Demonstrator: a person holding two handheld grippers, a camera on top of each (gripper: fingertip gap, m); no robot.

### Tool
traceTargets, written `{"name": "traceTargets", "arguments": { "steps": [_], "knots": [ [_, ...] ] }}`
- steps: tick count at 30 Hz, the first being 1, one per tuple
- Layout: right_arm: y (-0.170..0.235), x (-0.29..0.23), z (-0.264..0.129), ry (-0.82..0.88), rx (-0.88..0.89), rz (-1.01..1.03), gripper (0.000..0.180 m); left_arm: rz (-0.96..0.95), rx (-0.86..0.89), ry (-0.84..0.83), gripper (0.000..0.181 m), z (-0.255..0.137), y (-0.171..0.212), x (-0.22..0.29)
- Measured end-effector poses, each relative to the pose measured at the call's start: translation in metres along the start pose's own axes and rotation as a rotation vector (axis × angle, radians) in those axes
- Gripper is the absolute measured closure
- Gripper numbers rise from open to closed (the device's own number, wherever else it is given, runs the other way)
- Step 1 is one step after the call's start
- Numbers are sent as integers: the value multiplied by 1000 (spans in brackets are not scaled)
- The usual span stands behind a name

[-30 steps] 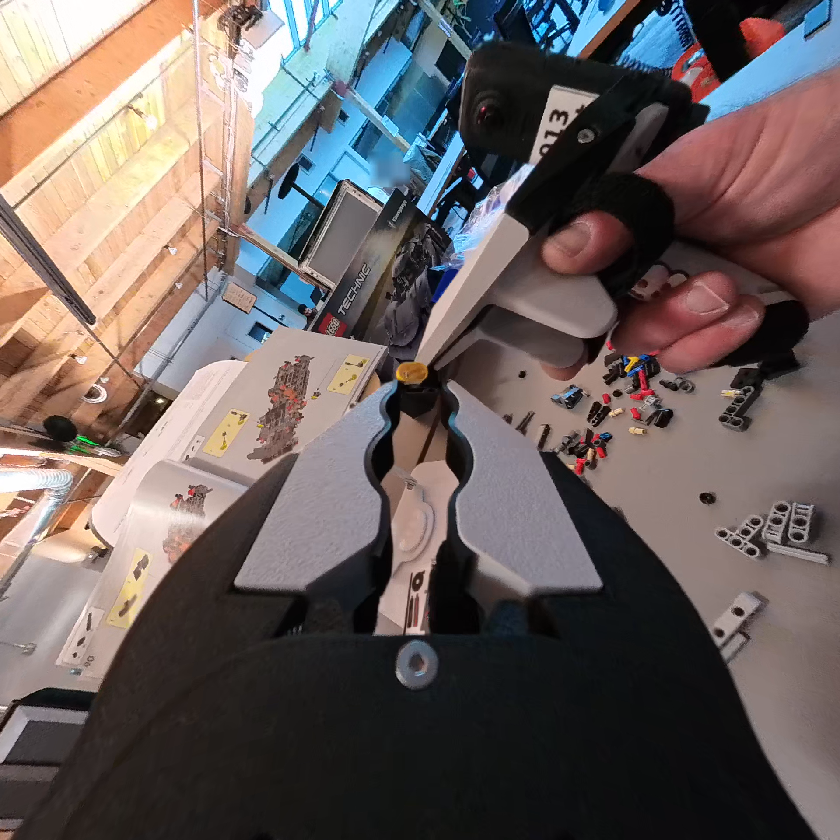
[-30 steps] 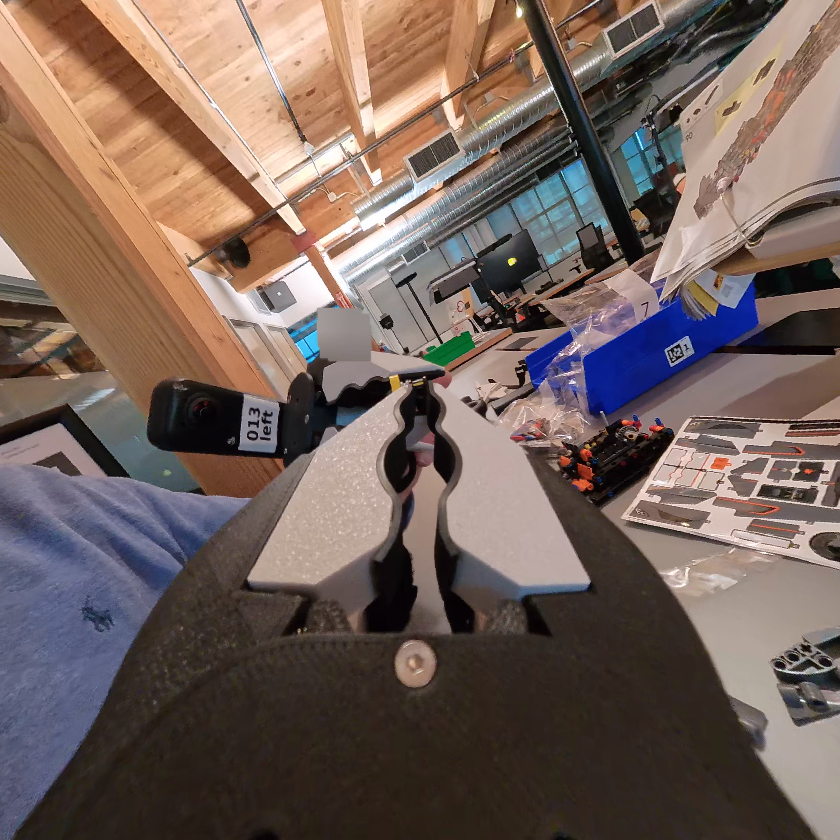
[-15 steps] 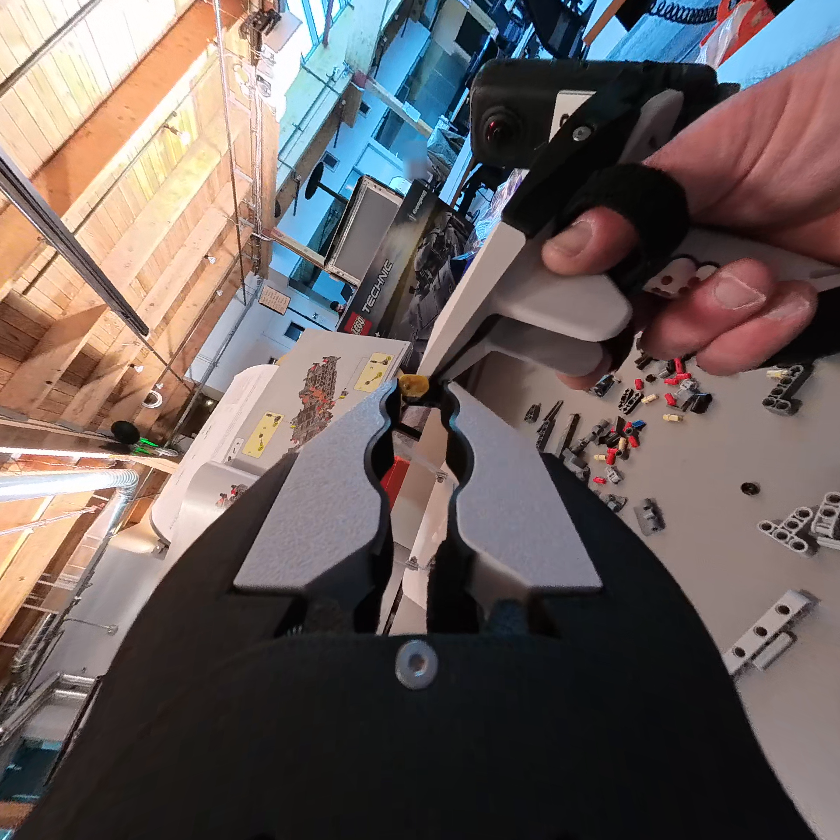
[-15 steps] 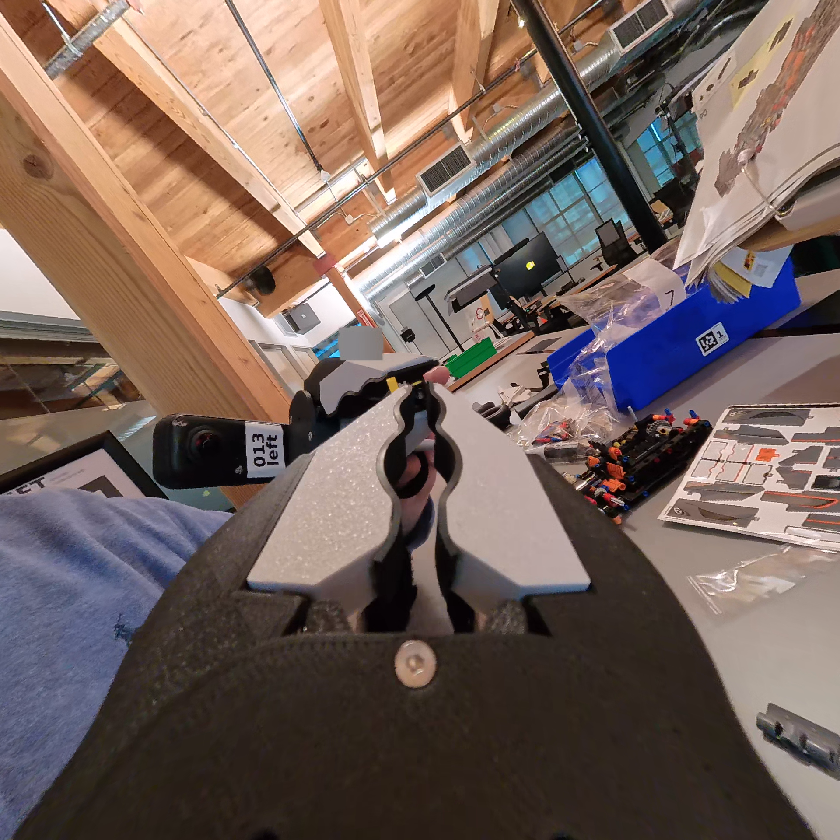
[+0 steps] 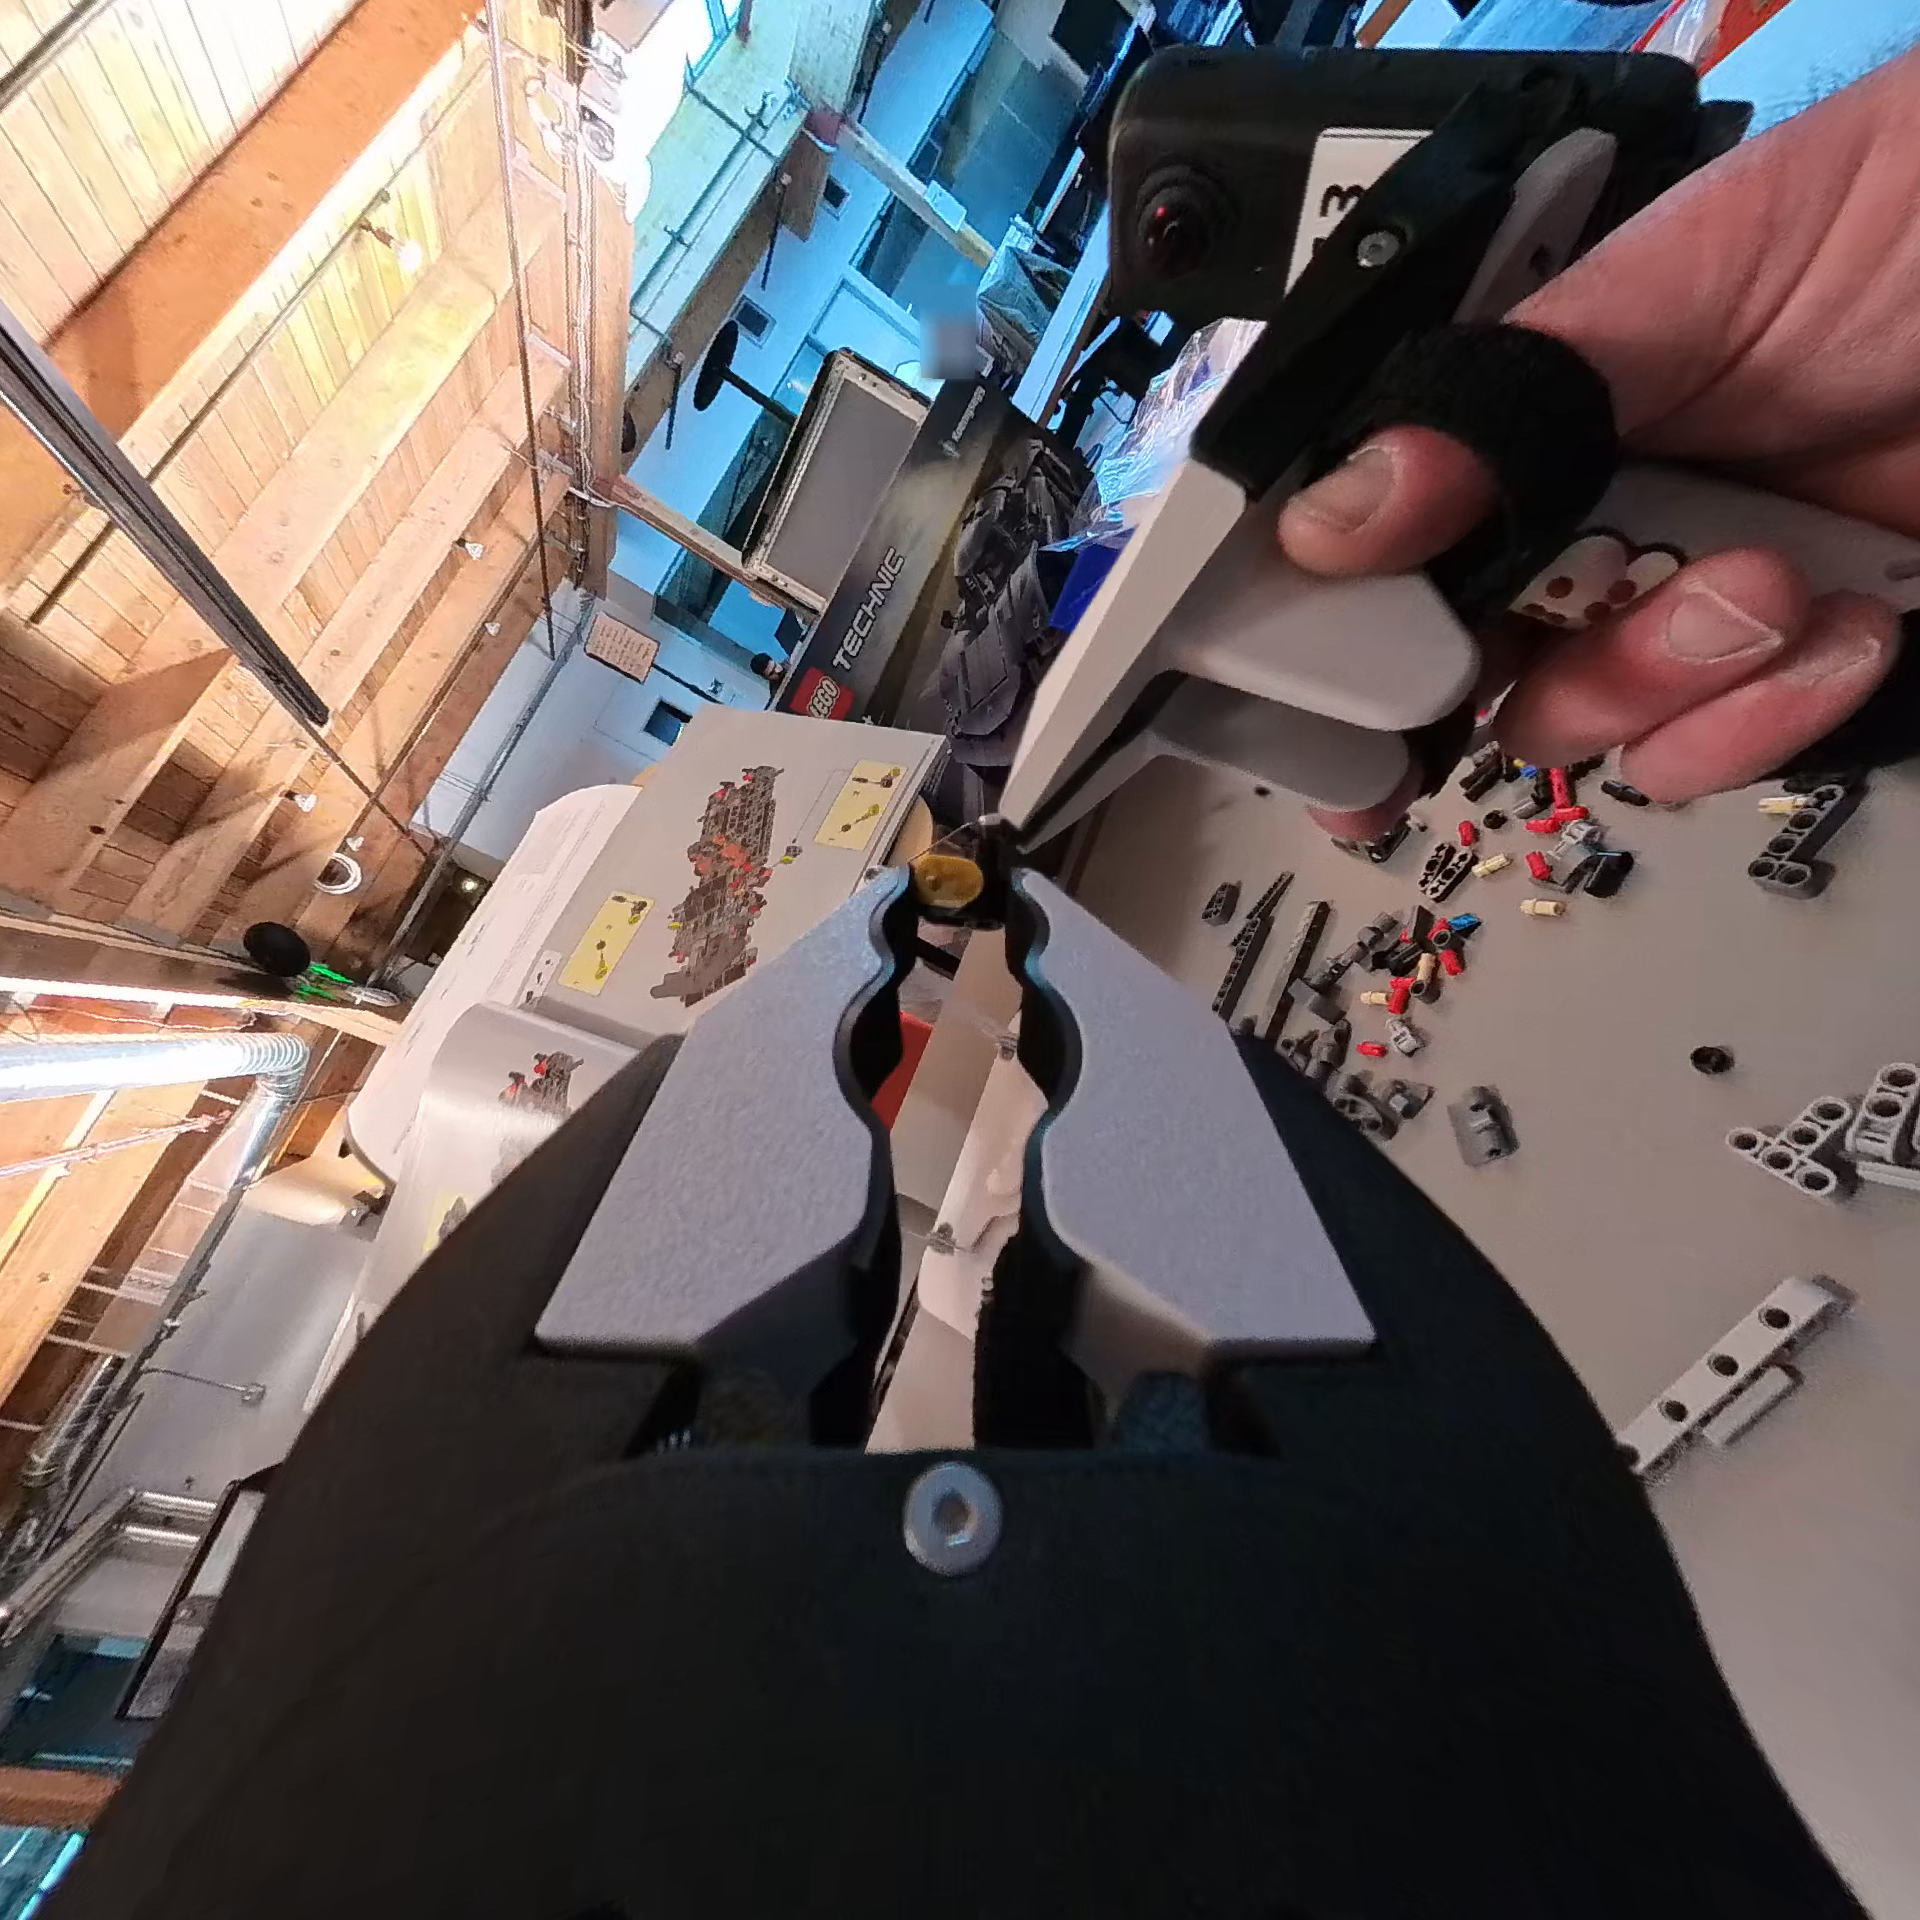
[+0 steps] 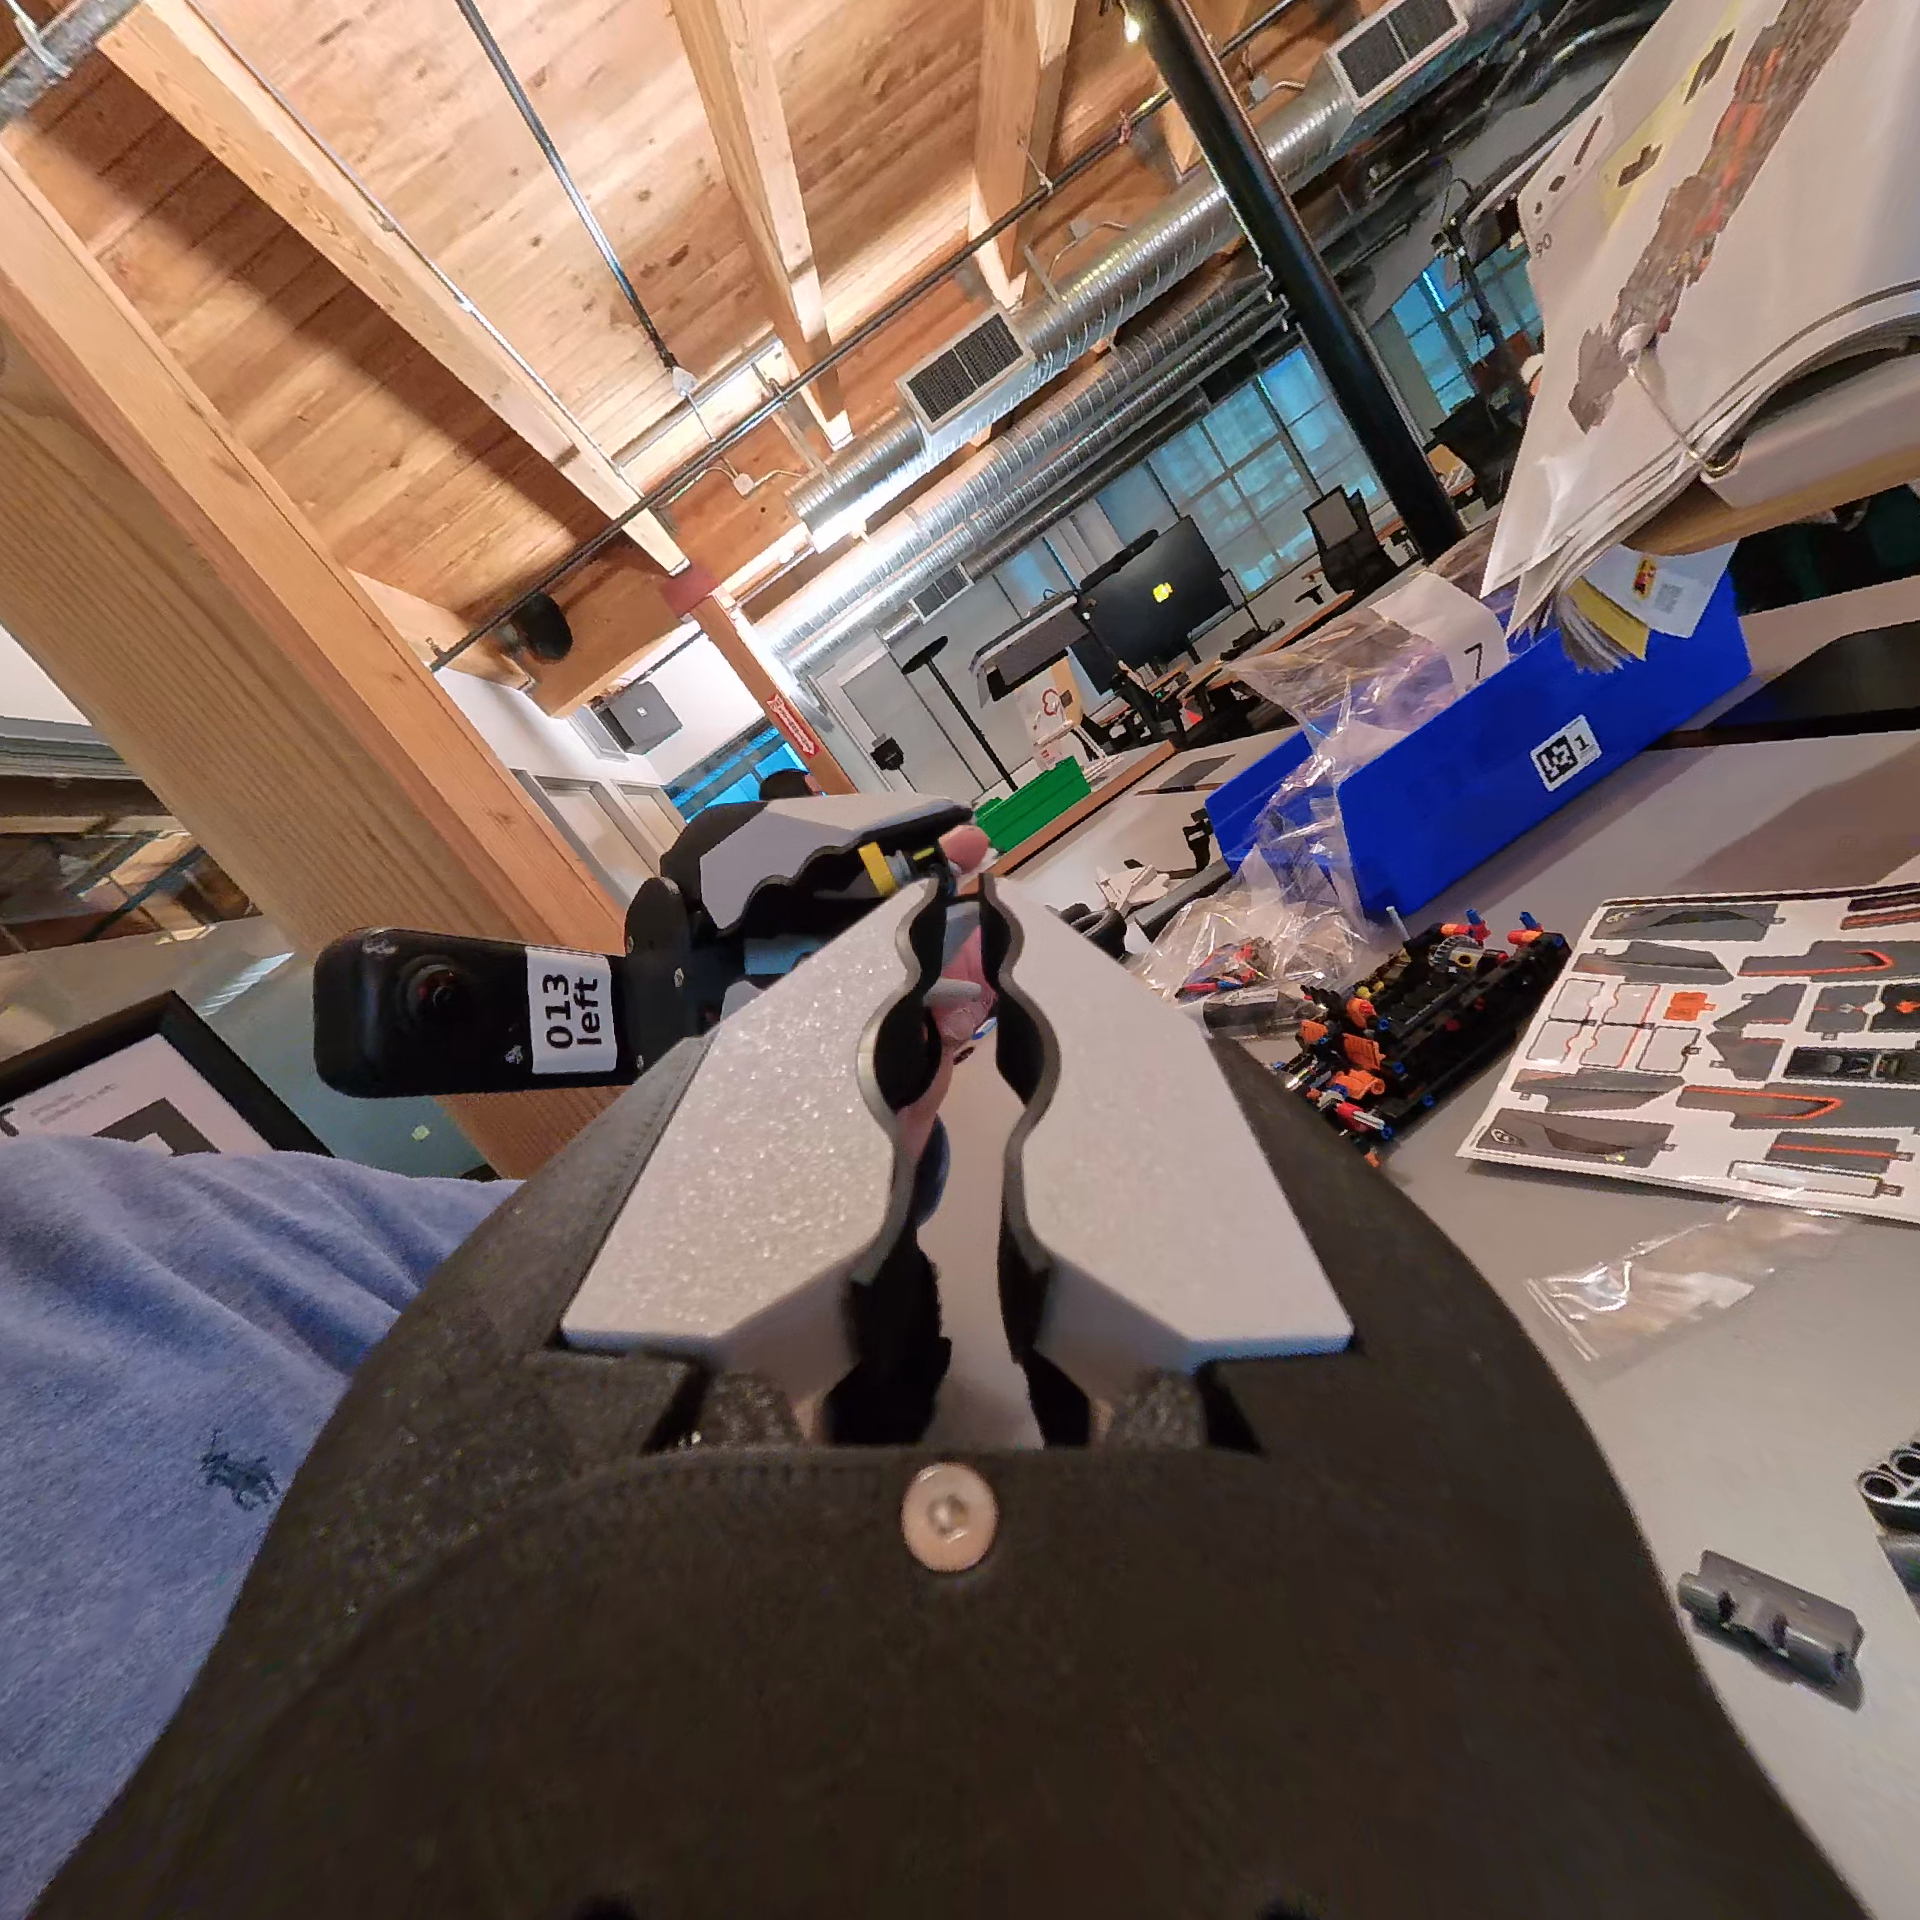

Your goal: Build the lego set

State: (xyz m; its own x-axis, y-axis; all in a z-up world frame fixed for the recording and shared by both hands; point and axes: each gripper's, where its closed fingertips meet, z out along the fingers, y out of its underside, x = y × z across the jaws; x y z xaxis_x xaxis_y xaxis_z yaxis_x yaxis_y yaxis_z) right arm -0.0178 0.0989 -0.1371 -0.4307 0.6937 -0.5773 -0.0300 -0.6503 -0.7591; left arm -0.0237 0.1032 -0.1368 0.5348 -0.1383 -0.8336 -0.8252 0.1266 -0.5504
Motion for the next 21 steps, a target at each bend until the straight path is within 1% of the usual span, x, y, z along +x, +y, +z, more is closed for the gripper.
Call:
{"name": "traceTargets", "arguments": {
  "steps": [4, 9, 16, 21],
  "knots": [
    [1, 0, 0, 8, -11, -23, 175, -7, -18, 4, 167, -5, 7, -2],
    [9, 2, 2, 53, -64, -108, 172, -15, -52, 15, 167, -16, 20, -5],
    [21, -5, 10, 80, -147, -214, 171, -28, -111, 39, 167, -45, 43, -8],
    [41, -5, 21, 111, -236, -289, 169, -50, -150, 33, 167, -66, 63, -13]
  ]
}}
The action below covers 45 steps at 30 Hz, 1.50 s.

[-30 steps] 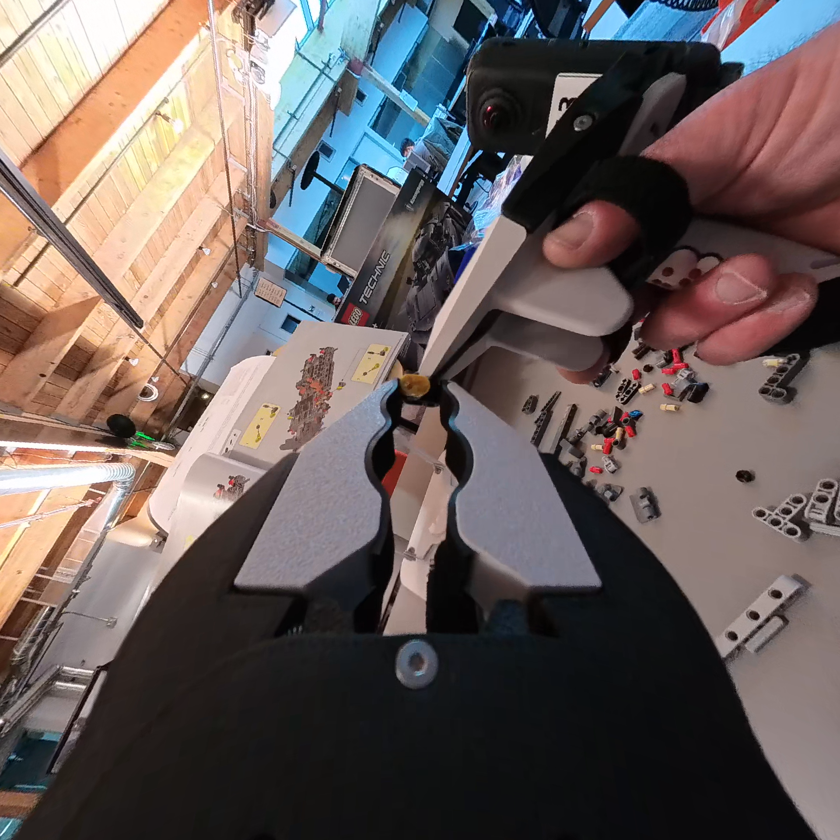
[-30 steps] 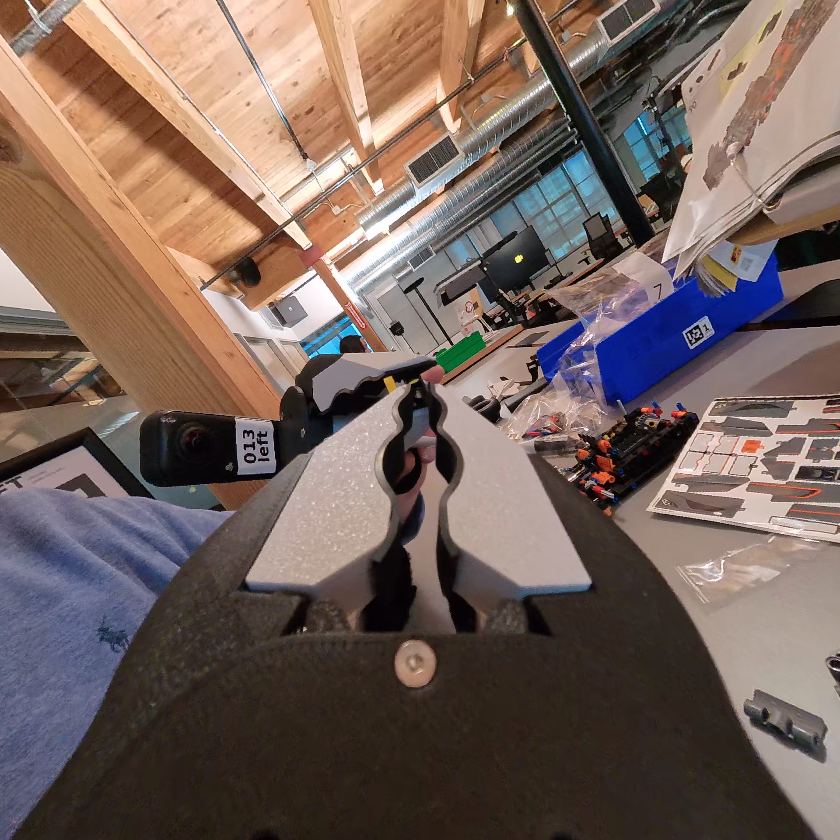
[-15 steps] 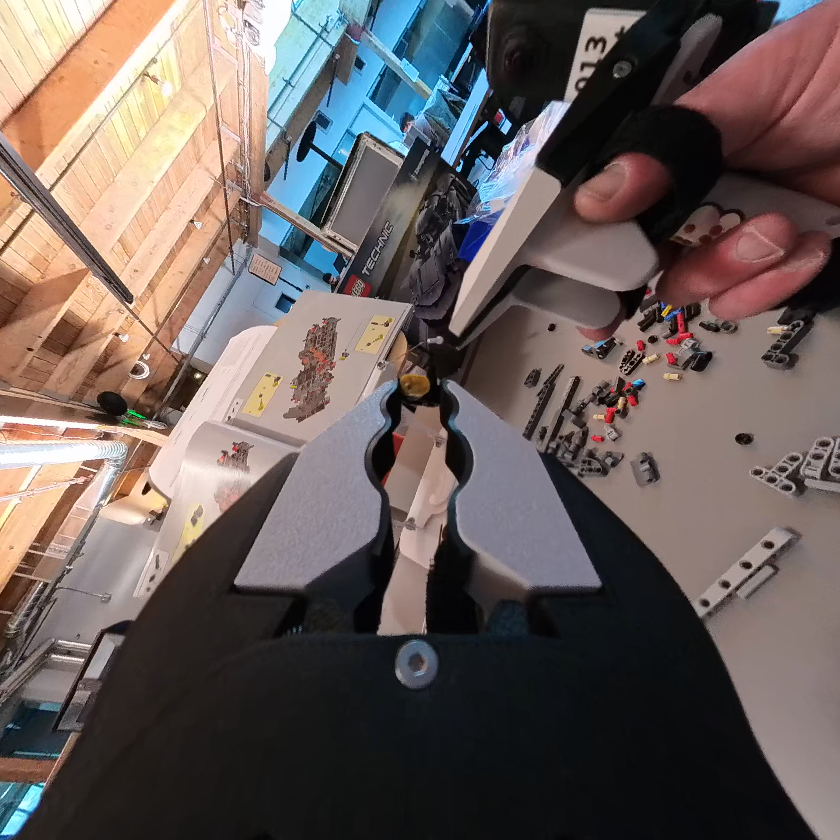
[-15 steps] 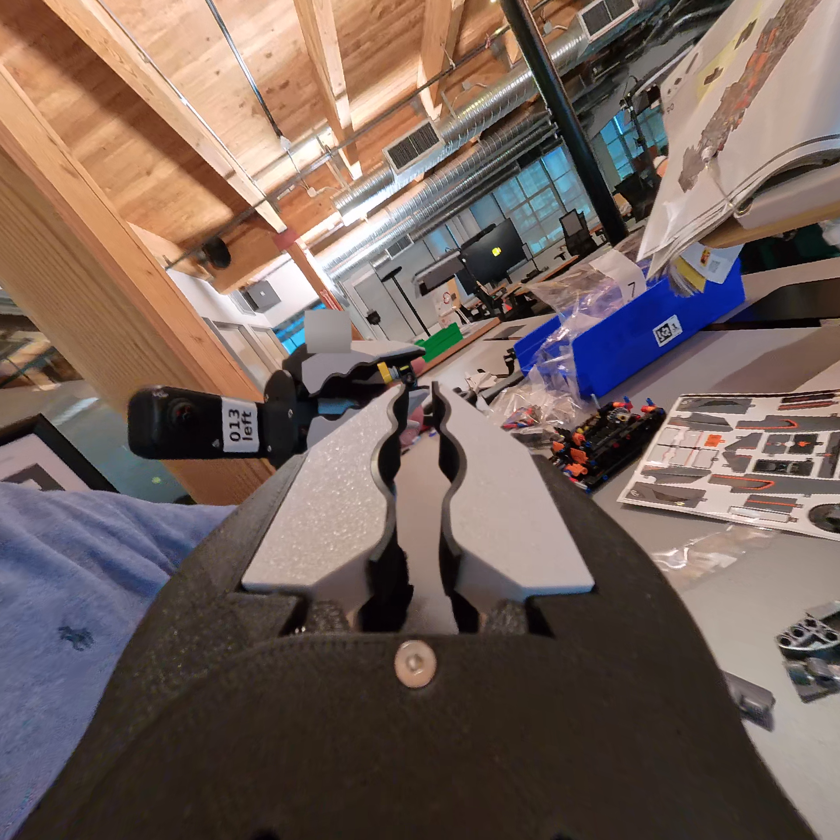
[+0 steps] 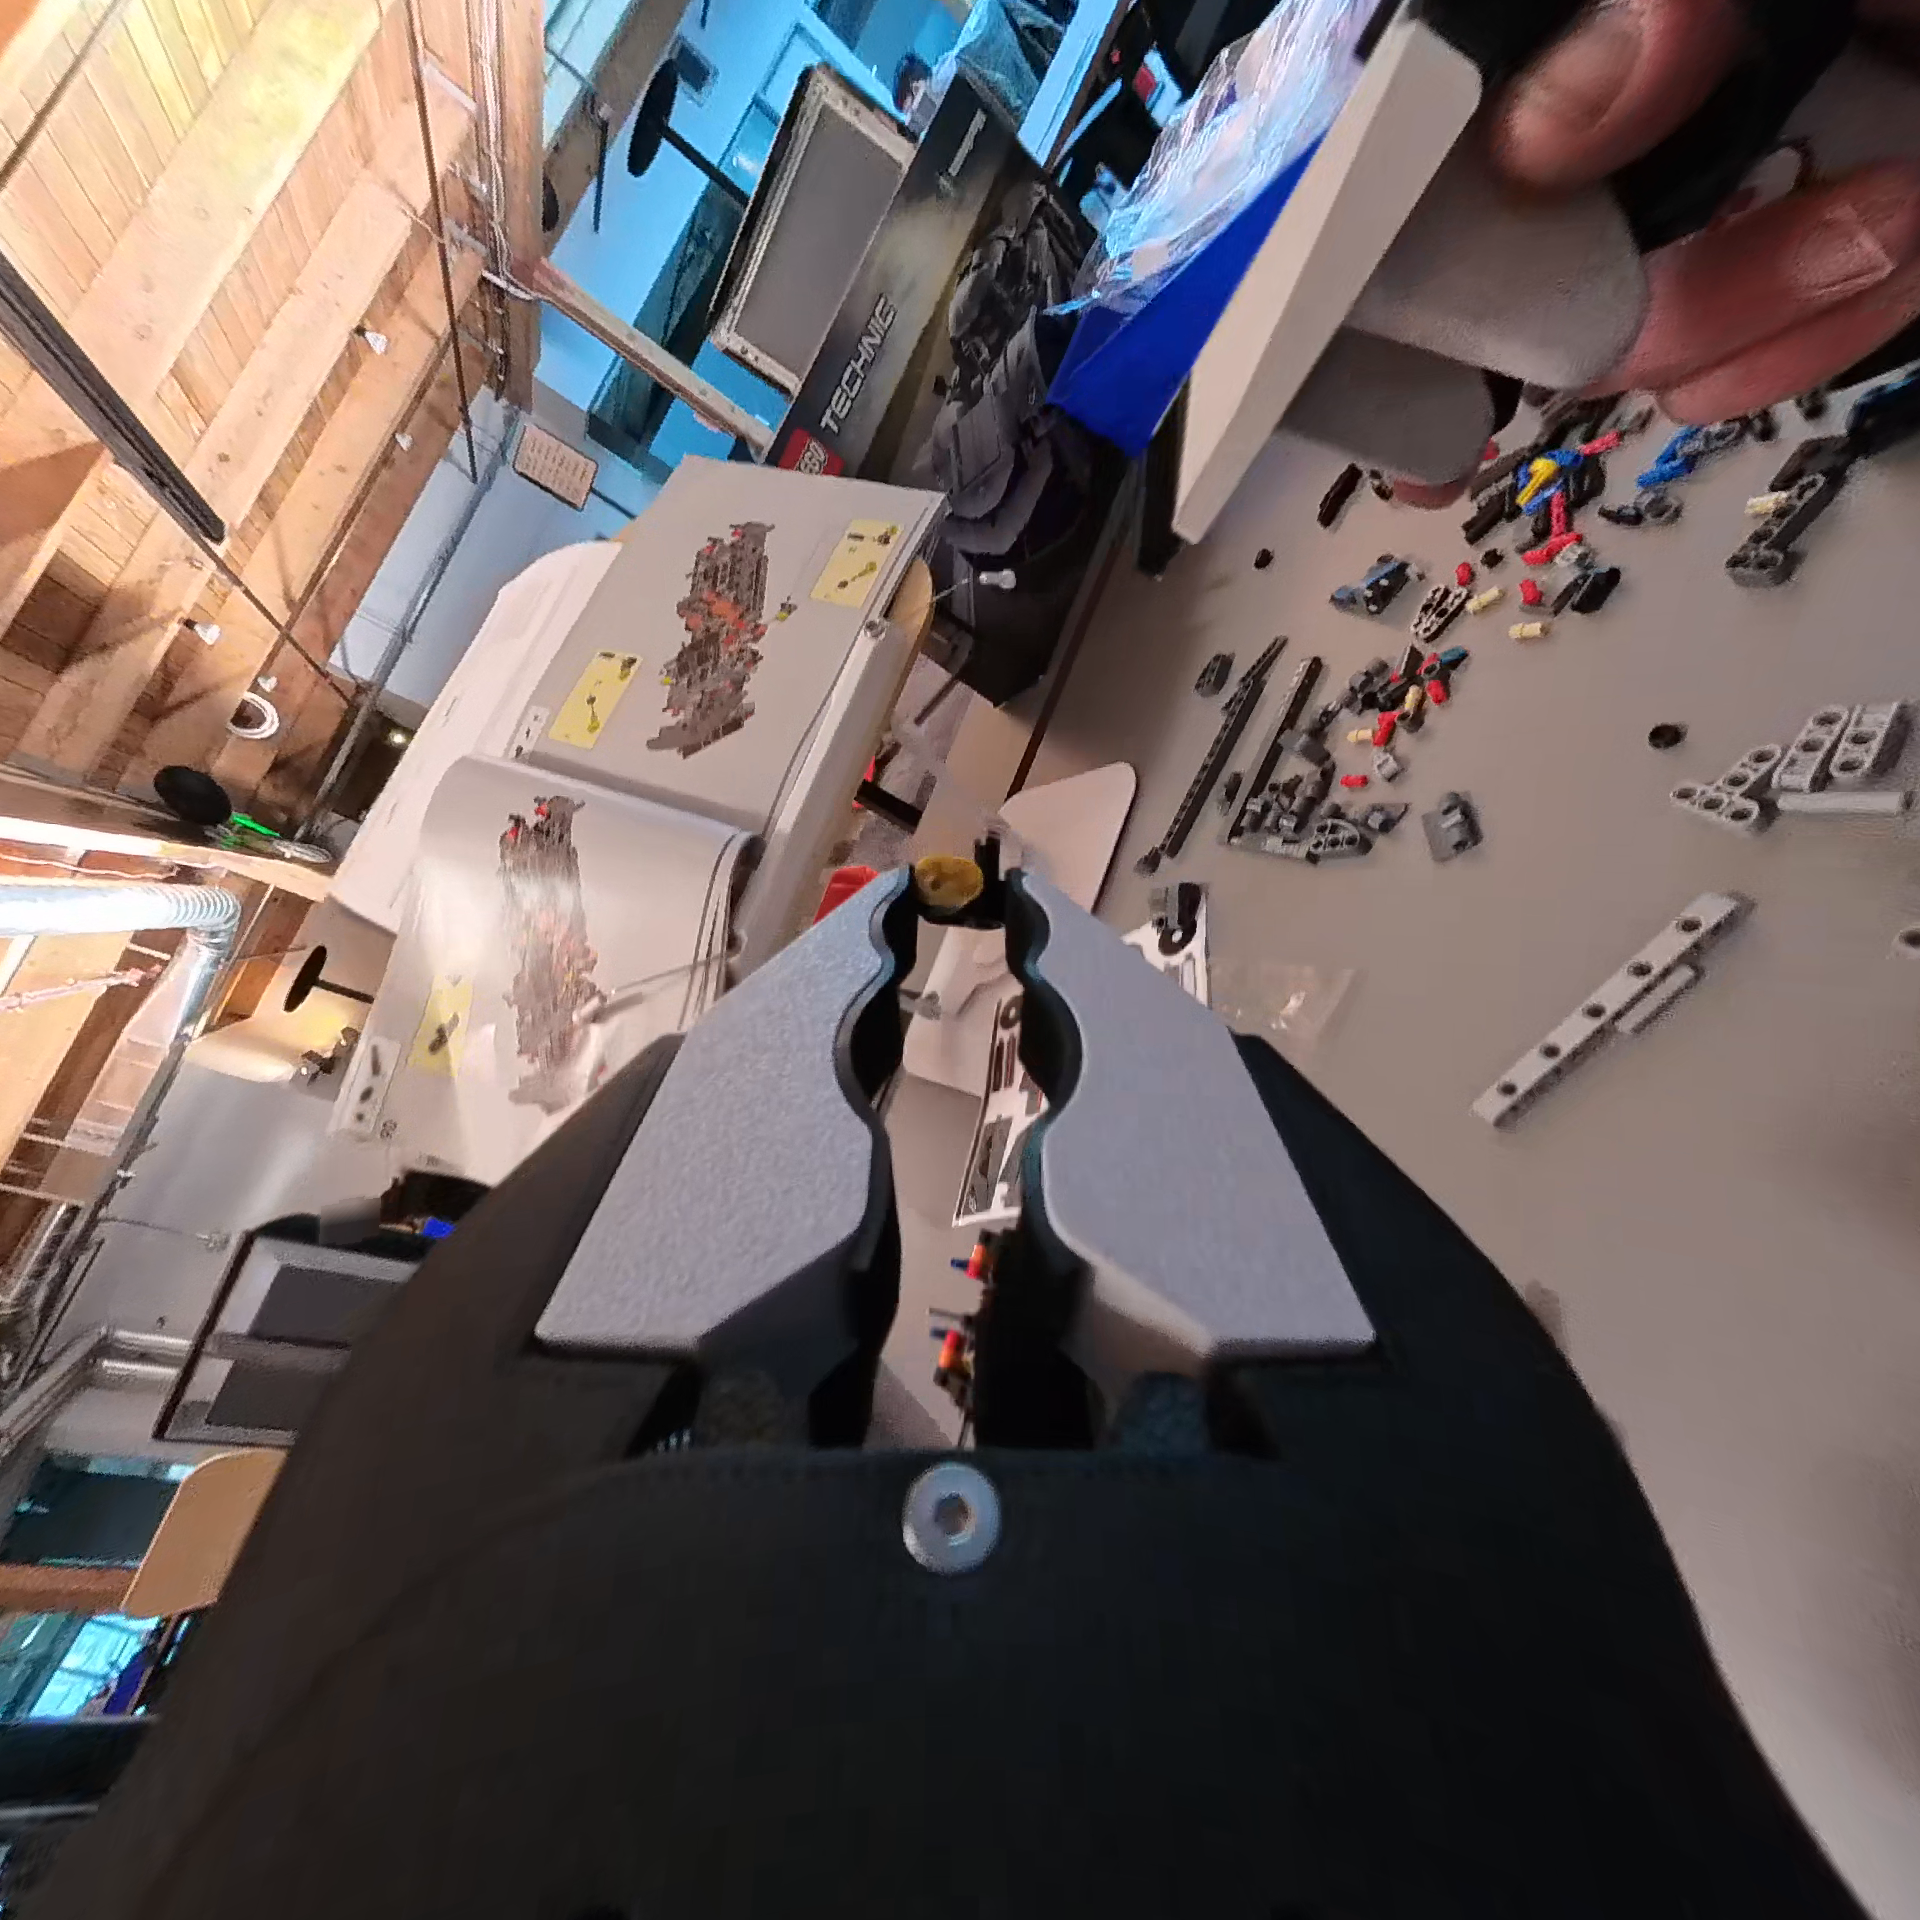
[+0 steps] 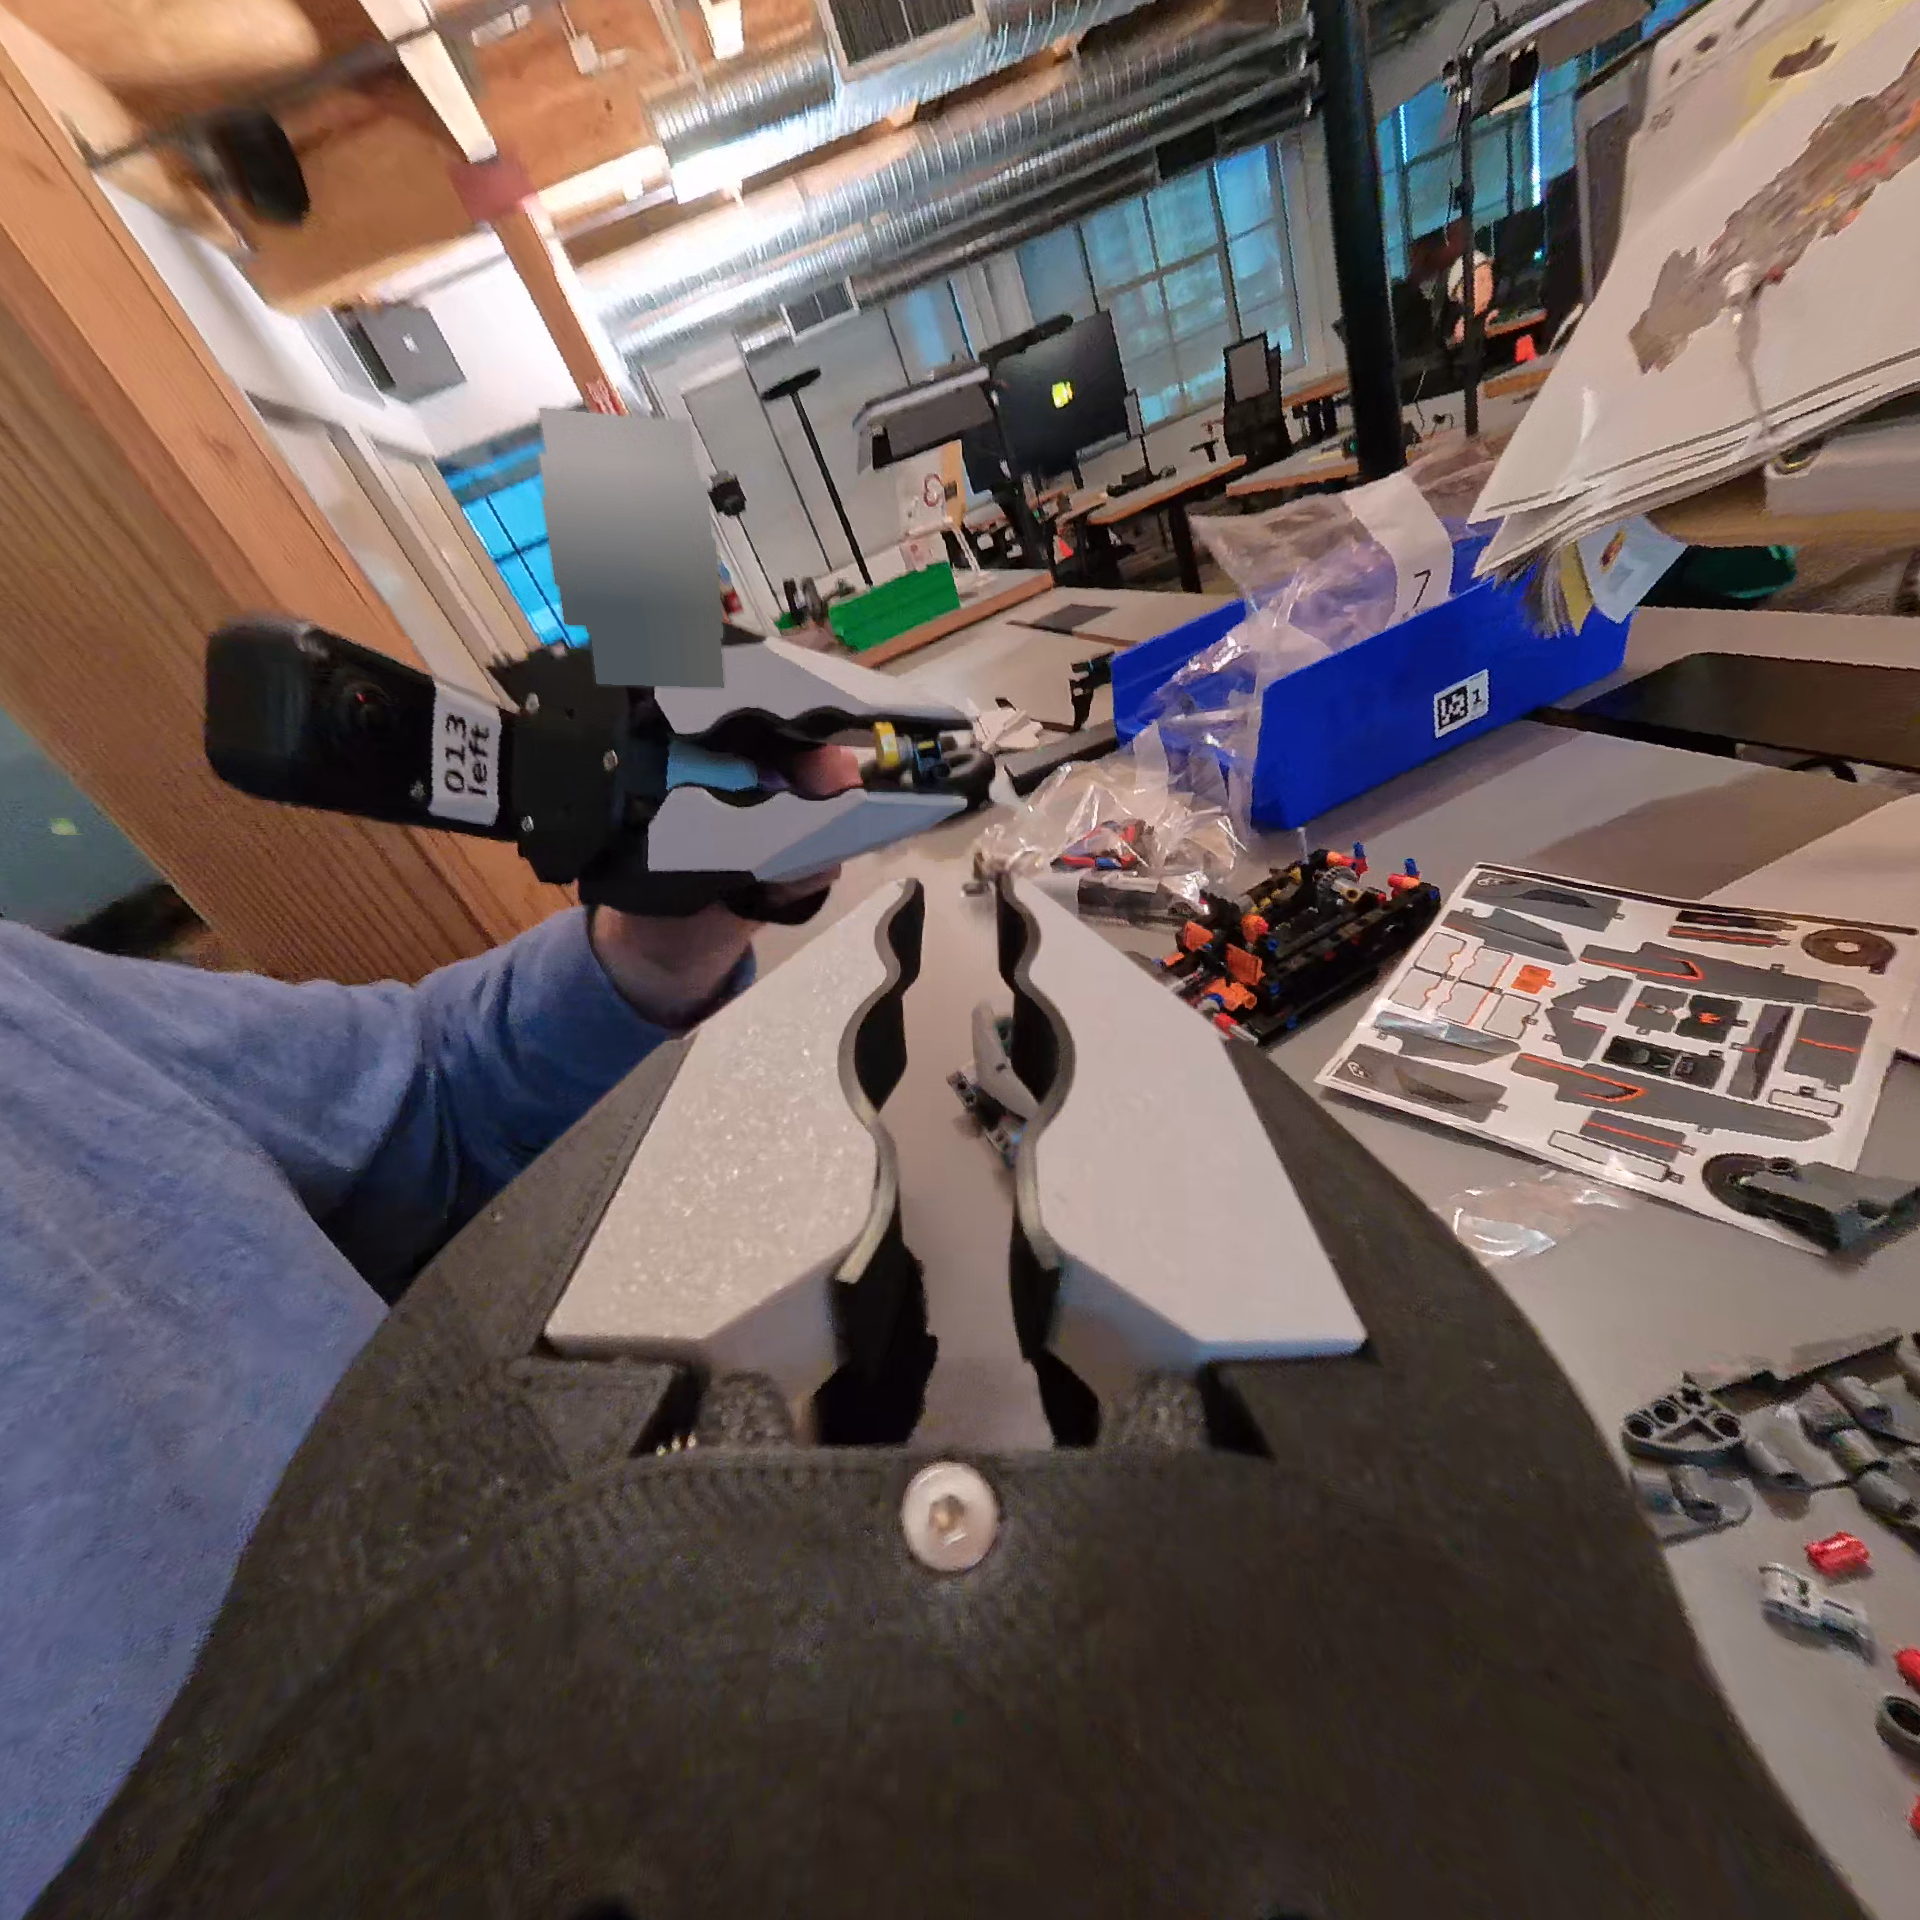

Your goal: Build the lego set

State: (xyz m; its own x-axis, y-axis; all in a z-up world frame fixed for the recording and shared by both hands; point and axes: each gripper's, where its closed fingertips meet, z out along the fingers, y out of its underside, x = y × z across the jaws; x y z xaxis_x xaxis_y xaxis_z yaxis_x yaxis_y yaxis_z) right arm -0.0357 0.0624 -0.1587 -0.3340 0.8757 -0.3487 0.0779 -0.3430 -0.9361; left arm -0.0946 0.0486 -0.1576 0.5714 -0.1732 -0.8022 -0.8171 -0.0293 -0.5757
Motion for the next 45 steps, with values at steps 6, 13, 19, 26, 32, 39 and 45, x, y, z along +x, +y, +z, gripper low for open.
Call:
{"name": "traceTargets", "arguments": {
  "steps": [6, 13, 19, 26, 32, 39, 45],
  "knots": [
    [25, -7, 23, 68, -158, -188, 158, -23, -40, 11, 166, -17, 27, 1],
    [63, -16, 53, 99, -344, -377, 151, -44, -91, -6, 166, -36, 57, -4],
    [93, -28, 90, 51, -477, -463, 145, -71, -133, -1, 166, -51, 81, -4],
    [107, -24, 124, 46, -546, -540, 134, -104, -182, -16, 166, -69, 112, -5],
    [125, -21, 141, 21, -621, -574, 131, -155, -199, 8, 166, -81, 133, -1],
    [120, -6, 138, 16, -641, -521, 132, -177, -224, 51, 166, -96, 153, 13],
    [150, -5, 142, -44, -772, -602, 143, -201, -260, 99, 166, -98, 172, 32]
  ]
}}
